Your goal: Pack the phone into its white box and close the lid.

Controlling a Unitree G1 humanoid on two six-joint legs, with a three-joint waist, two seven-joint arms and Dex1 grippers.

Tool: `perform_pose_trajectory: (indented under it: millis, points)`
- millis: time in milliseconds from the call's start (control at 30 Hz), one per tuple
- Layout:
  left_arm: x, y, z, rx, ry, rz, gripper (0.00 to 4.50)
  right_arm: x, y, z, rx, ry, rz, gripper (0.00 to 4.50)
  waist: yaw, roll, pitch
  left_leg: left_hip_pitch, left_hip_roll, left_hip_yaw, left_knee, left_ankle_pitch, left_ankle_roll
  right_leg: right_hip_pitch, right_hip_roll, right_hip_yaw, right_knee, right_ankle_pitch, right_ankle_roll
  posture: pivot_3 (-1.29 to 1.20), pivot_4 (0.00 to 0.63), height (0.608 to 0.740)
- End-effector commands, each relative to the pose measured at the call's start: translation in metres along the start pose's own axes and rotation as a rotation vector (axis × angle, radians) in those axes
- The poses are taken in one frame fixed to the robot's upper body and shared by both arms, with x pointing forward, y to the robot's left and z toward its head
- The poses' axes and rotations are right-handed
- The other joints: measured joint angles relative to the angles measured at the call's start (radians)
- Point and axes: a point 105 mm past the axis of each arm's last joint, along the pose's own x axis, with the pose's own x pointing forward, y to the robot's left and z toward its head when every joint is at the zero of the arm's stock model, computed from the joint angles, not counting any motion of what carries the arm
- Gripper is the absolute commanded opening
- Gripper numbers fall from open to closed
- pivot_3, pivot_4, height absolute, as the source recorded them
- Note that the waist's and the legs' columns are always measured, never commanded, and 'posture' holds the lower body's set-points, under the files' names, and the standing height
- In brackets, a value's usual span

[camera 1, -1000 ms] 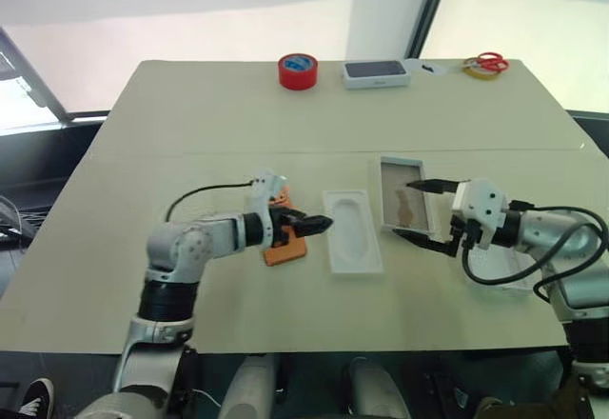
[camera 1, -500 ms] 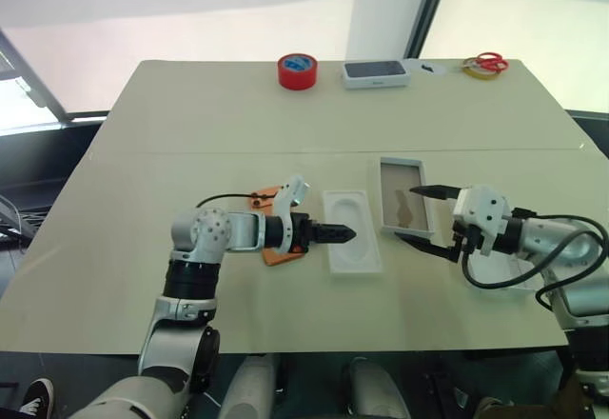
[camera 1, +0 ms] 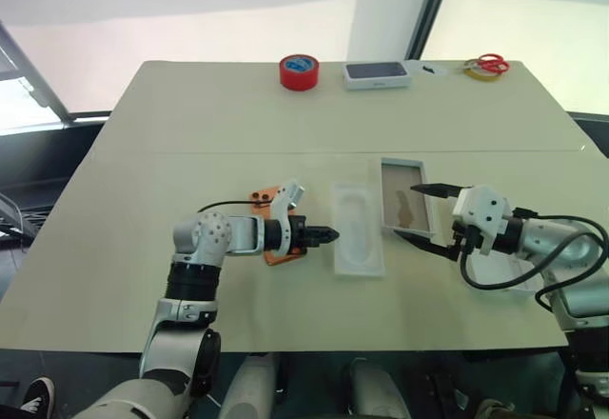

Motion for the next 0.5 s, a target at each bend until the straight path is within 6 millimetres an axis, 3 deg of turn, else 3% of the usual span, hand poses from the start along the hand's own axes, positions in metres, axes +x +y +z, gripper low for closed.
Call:
perform_pose_trajectory:
  millis: [33,200,400,500]
  points:
    - [-0.007,0.005,0.006,-0.024,-0.029,0.020,0.09,-0.001,-0.002,0.002,-0.038,-0.006,0.014,4.50,0.000,0.000,0.000,0.000,0.000,0.000,0.000,0.000,0.000,0.000,0.000,0.000,0.000,0.000,0.000,0.00,0.150,0.738]
    - [-0.018,0.006,0.016,-0.043,-0.085,0.030,0.09,0.001,-0.002,-0.018,-0.065,0.068,0.079,4.50,-0.003,0.000,0.000,0.000,0.000,0.000,0.000,0.000,0.000,0.000,0.000,0.000,0.000,0.001,0.002,0.00,0.150,0.738]
    - [-0.027,-0.011,0.033,-0.052,-0.168,-0.043,0.09,0.009,-0.013,-0.038,-0.039,0.136,0.165,4.50,0.000,-0.001,0.001,-0.001,0.000,0.000,0.000,0.000,0.000,-0.002,0.001,0.000,0.000,0.001,0.003,0.00,0.150,0.738]
    - [-0.033,-0.012,0.043,-0.053,-0.221,-0.038,0.00,0.014,-0.007,-0.043,0.030,0.145,0.265,3.69,0.001,-0.002,0.001,-0.002,0.000,0.000,0.000,0.001,-0.001,-0.001,0.001,-0.001,0.000,0.002,0.004,0.00,0.150,0.738]
